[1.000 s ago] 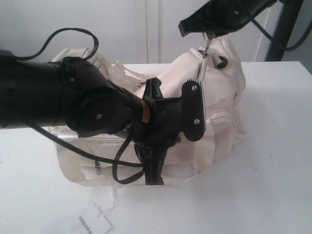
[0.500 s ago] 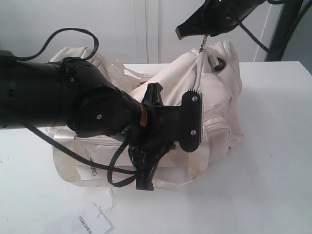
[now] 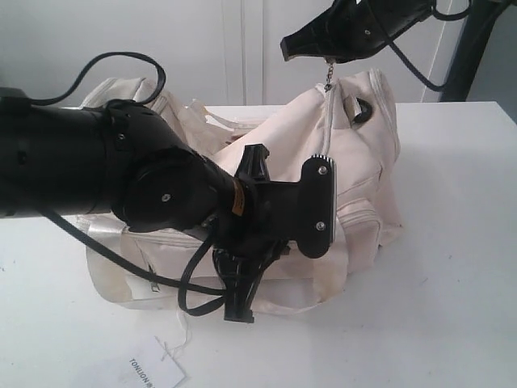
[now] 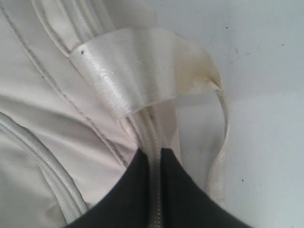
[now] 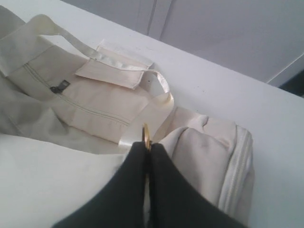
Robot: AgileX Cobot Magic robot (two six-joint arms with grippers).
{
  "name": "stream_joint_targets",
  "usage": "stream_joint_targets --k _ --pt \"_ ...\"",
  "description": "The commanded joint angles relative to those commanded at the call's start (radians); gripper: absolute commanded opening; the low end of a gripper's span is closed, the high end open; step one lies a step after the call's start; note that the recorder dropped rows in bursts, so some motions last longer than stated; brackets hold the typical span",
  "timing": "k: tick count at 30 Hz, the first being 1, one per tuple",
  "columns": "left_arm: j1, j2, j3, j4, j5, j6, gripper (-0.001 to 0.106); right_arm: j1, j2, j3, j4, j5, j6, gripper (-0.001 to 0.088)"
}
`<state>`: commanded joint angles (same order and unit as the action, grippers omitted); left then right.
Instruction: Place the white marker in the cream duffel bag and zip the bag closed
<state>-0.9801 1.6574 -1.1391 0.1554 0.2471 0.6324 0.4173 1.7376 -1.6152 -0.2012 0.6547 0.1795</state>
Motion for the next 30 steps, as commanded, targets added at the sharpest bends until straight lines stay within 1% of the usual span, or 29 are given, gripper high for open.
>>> stream_joint_targets --k 7,9,14,17,20,23,24,27,30 --pt "0.0 0.0 0.0 0.0 -0.098 0.0 0.0 0.0 0.0 0.0 0.092 0.073 0.0 0.0" --pt "0.0 0.0 0.0 0.0 -0.11 0.0 0.0 0.0 0.0 0.0 0.125 0.087 -0.002 0.0" --pt "0.0 0.0 0.0 0.0 -0.113 0.0 0.0 0.0 0.0 0.0 0.139 0.111 -0.002 0.0006" --pt "0.0 0.0 0.0 0.0 -0.113 0.0 0.0 0.0 0.0 0.0 0.146 0.127 -0.002 0.0066" --pt "0.0 0.0 0.0 0.0 -0.113 0.0 0.0 0.0 0.0 0.0 0.148 0.133 -0.002 0.0192" --pt "0.0 0.0 0.0 0.0 -0.113 0.0 0.0 0.0 0.0 0.0 0.148 0.133 -0.002 0.0291" --pt "0.0 0.0 0.0 0.0 -0.113 0.0 0.0 0.0 0.0 0.0 0.148 0.137 -0.002 0.0308" --pt "0.0 0.0 0.0 0.0 -0.111 0.0 0.002 0.0 -0.002 0.0 0.146 0.152 0.0 0.0311" --pt "0.0 0.0 0.0 0.0 -0.098 0.0 0.01 0.0 -0.014 0.0 0.146 0.168 0.004 0.0311"
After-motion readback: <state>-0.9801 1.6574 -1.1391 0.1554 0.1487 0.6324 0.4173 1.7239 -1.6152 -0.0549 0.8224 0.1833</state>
